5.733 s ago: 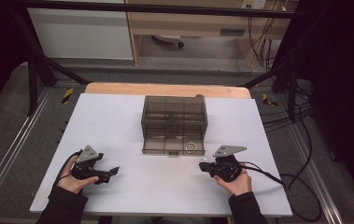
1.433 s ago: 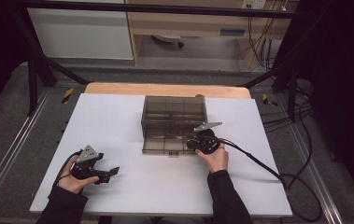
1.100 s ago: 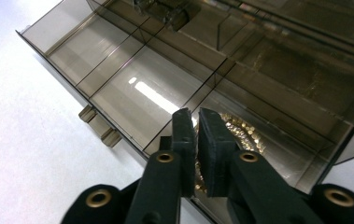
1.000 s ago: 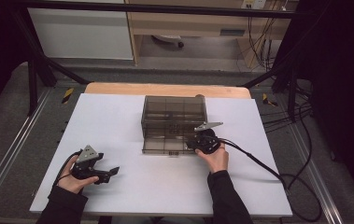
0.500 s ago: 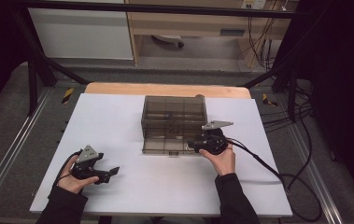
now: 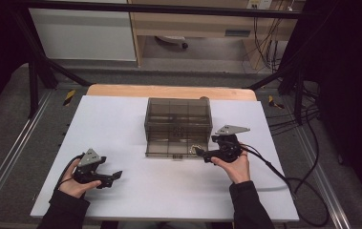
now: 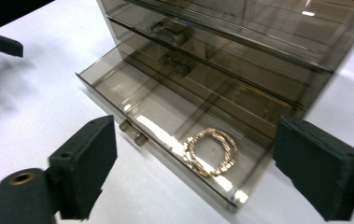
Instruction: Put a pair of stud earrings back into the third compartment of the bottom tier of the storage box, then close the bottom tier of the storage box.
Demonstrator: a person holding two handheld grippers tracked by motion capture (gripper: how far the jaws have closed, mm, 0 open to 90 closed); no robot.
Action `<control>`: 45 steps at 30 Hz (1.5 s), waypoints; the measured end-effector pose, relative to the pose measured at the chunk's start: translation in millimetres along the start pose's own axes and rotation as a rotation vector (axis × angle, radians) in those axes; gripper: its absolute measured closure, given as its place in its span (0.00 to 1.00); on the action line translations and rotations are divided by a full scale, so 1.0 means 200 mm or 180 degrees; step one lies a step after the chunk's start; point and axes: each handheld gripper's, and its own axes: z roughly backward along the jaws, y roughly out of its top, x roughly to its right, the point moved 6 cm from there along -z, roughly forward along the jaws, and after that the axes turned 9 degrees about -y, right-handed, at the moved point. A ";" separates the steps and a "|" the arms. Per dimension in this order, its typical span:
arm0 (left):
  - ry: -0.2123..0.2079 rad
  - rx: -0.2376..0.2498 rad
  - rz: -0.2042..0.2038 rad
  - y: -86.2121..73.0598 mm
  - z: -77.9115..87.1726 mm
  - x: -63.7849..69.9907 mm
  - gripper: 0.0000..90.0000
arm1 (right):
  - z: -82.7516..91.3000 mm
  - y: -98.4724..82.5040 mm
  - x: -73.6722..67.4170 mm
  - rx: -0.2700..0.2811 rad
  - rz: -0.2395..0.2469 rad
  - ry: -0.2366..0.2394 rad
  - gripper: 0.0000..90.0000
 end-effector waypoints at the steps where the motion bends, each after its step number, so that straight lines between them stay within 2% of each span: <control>1: -0.0002 -0.0002 -0.0001 0.00 0.00 0.00 0.11 | 0.01 -0.01 0.01 -0.0014 -0.0007 0.0003 0.13; 5: 0.0002 -0.0005 0.0005 0.00 0.00 0.00 0.11 | 0.03 -0.06 0.04 -0.0049 -0.0099 0.0058 0.08; 10: -0.0005 0.0000 0.0000 0.00 0.00 0.00 0.11 | 0.06 -0.12 0.08 -0.0064 -0.0136 0.0036 0.04; 24: -0.0018 -0.0008 0.0000 0.00 -0.01 0.00 0.11 | 0.13 -0.28 0.17 -0.0106 -0.0127 -0.0003 0.01; 30: -0.0017 0.0007 0.0002 0.00 0.00 0.00 0.11 | 0.14 -0.29 0.13 -0.0015 -0.0147 0.0089 0.01; 38: -0.0011 0.0009 0.0008 0.00 0.00 0.00 0.11 | 0.13 -0.29 0.08 -0.0023 -0.0062 0.0140 0.01; 43: -0.0012 0.0010 0.0000 0.00 0.00 0.00 0.11 | 0.12 -0.29 0.06 -0.0010 -0.0097 0.0143 0.02; 45: -0.0016 0.0011 0.0012 0.00 0.00 0.00 0.11 | 0.11 -0.29 0.05 0.0000 -0.0109 0.0189 0.03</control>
